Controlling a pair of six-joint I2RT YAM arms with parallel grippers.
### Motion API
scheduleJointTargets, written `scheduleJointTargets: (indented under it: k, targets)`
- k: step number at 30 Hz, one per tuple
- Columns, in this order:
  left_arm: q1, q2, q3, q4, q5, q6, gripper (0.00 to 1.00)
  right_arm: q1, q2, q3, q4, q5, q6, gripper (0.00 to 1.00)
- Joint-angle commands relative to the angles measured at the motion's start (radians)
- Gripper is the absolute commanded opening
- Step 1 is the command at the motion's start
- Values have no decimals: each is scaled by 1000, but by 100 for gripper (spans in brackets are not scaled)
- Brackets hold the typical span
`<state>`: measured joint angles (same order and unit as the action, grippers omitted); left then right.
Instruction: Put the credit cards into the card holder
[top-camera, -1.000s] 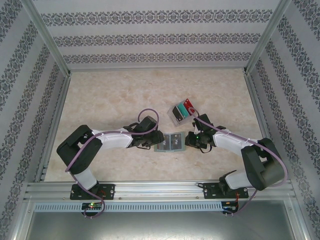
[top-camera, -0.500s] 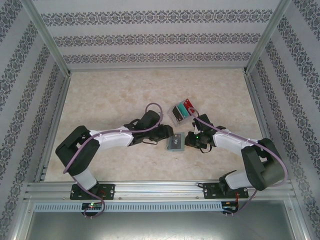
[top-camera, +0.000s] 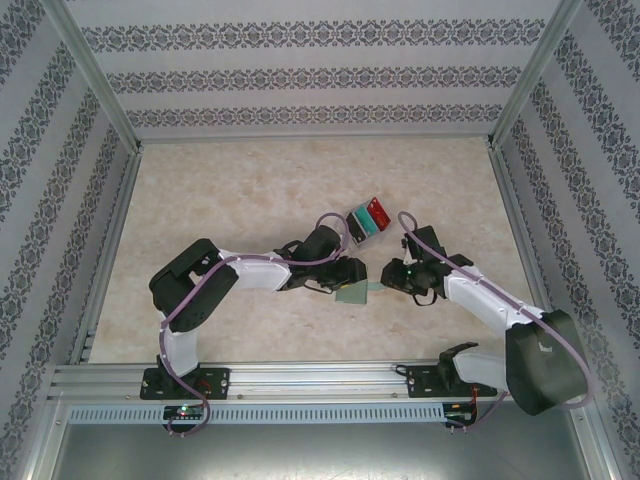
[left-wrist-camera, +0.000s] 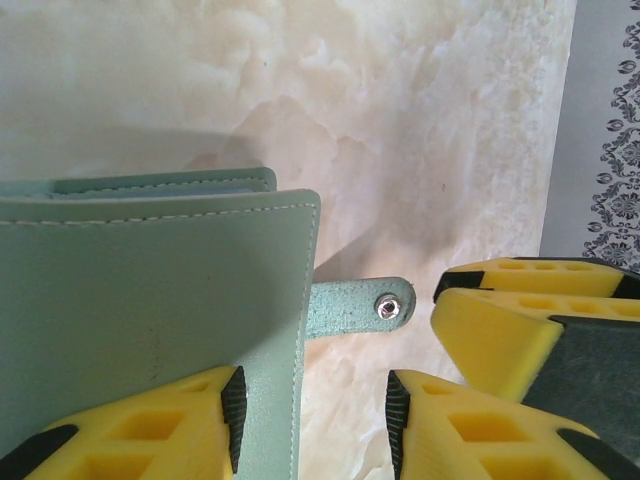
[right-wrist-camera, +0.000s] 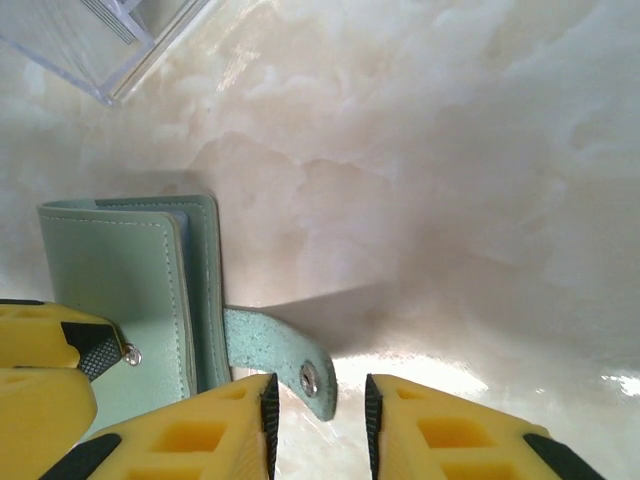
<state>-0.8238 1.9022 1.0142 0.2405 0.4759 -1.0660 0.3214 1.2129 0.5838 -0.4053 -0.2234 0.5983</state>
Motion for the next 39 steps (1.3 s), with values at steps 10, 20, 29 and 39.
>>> scheduleJointTargets:
  k: [10, 20, 29, 39]
  targets:
    - [-8, -12, 6, -10, 3, 17, 43, -15, 63, -9, 7, -39, -15, 21]
    - [-8, -14, 7, -13, 3, 19, 43, -16, 23, -11, 10, -62, -27, 2]
    - [-8, -75, 12, -63, -41, 60, 49, -19, -3, -8, 36, -118, -38, 0]
    - [4, -186, -11, -288, -209, 179, 54, -32, -49, -9, 40, -169, -65, 0]
